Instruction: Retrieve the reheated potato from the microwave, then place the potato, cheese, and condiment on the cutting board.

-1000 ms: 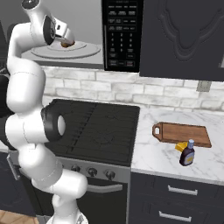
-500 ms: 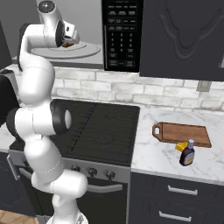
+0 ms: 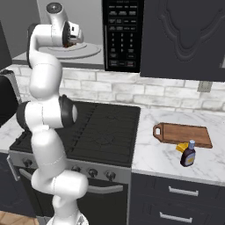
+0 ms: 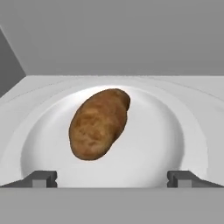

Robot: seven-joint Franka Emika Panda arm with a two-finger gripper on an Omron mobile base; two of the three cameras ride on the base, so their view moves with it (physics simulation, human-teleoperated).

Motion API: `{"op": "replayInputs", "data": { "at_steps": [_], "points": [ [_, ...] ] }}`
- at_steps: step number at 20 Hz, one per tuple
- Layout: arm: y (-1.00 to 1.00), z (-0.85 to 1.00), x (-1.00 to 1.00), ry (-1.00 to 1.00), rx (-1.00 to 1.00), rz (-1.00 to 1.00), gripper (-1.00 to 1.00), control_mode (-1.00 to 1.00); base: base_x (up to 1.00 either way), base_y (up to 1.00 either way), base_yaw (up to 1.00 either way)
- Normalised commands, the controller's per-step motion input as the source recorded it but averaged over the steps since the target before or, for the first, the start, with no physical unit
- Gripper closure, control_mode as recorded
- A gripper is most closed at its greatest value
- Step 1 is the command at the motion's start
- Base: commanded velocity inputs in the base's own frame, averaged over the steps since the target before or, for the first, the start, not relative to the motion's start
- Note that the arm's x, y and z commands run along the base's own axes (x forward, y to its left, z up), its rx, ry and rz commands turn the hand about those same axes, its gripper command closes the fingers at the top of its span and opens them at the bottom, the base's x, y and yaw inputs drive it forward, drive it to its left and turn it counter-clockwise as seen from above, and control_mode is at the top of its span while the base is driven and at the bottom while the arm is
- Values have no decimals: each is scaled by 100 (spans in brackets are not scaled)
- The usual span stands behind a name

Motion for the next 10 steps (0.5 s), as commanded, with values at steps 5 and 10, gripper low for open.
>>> {"op": "replayInputs", "data": {
  "at_steps": [5,10],
  "points": [
    [12,0,39,10,-7,0,-100,-100,0,0,0],
    [17,6,36,3,0,3,-100,-100,0,0,0]
  ]
}}
